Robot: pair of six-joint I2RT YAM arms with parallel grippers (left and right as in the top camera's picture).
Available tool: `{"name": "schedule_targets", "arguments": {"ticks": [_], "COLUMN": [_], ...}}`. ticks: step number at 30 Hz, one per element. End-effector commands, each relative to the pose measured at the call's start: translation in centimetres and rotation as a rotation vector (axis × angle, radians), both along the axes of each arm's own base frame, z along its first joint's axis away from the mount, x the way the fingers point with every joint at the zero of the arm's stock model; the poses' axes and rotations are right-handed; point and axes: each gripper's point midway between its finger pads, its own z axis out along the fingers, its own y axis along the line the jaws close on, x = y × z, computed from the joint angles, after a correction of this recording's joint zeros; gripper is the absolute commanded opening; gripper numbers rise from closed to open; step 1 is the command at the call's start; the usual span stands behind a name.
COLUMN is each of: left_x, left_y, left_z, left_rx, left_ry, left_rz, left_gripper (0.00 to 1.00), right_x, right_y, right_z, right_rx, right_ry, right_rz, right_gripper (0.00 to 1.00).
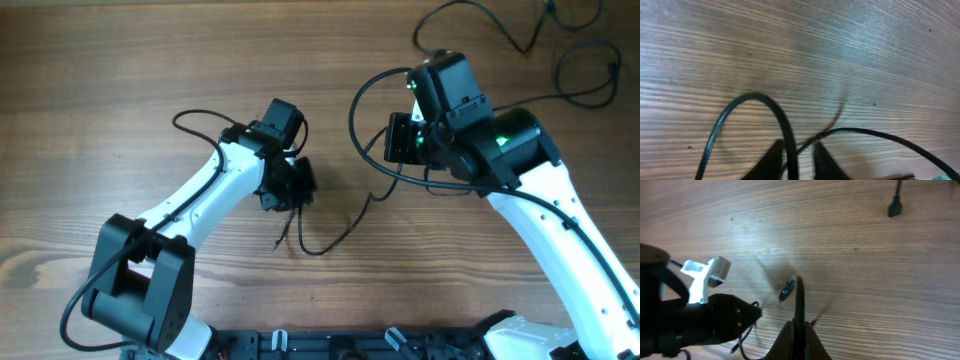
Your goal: Untangle cables
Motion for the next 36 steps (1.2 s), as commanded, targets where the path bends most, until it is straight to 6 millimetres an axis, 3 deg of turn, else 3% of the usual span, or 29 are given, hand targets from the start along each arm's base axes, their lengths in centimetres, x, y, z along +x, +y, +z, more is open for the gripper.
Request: {"name": "schedule_targets", "arguments": {"ticks": [1,5,7,11,15,17,20,22,25,28,32,34,36], "left_x": [0.4,1.3,1.7,2.6,3.3,3.2,2.9,2.7,2.4,2.2,2.1,2.0,2.1], "left_y": [0.6,2.6,3.6,6.0,8.3,8.5,6.9,6.0,5.2,4.8,4.6,4.6,4.6], "left_z": [-0.3,-0.9,-1.0,-1.1,-1.1,-1.1,-1.0,-0.9,-0.9,-0.9,-0.9,-0.9,-0.9], "left_rx": [0.039,0.156,0.209,0.276,0.294,0.279,0.203,0.173,0.173,0.173,0.173,0.173,0.173], "left_ry": [-0.018,-0.055,-0.071,-0.089,-0.073,-0.061,-0.036,-0.033,-0.036,-0.038,-0.039,-0.038,-0.039], "left_rz": [0.01,0.07,0.104,0.156,0.225,0.236,0.222,0.205,0.177,0.158,0.15,0.15,0.15], "left_gripper": [0.09,0.04,0.04,0.04,0.04,0.05,0.06,0.13,0.35,0.5,0.6,0.77,0.8], "right_x": [1.0,3.0,3.6,3.1,2.0,1.7,1.8,2.3,2.8,2.9,3.2,3.1,2.4], "right_y": [-3.2,-10.0,-15.5,-25.1,-32.0,-33.1,-33.6,-33.8,-34.3,-35.1,-36.3,-38.8,-42.3], "right_z": [-0.1,0.3,0.5,1.0,1.7,1.6,1.0,0.4,-1.1,-2.6,-4.6,-4.8,-5.1], "right_rx": [-0.094,-0.211,-0.257,-0.294,-0.312,-0.301,-0.307,-0.315,-0.333,-0.377,-0.445,-0.535,-0.527], "right_ry": [-0.028,-0.069,-0.072,-0.07,-0.1,-0.094,-0.075,-0.066,-0.024,0.023,0.075,0.062,0.046], "right_rz": [-0.146,-0.347,-0.503,-0.784,-0.944,-0.975,-0.974,-0.963,-0.965,-0.977,-0.997,-1.063,-1.156], "right_gripper": [0.04,0.04,0.04,0.04,0.04,0.04,0.04,0.04,0.04,0.04,0.04,0.05,0.04]}}
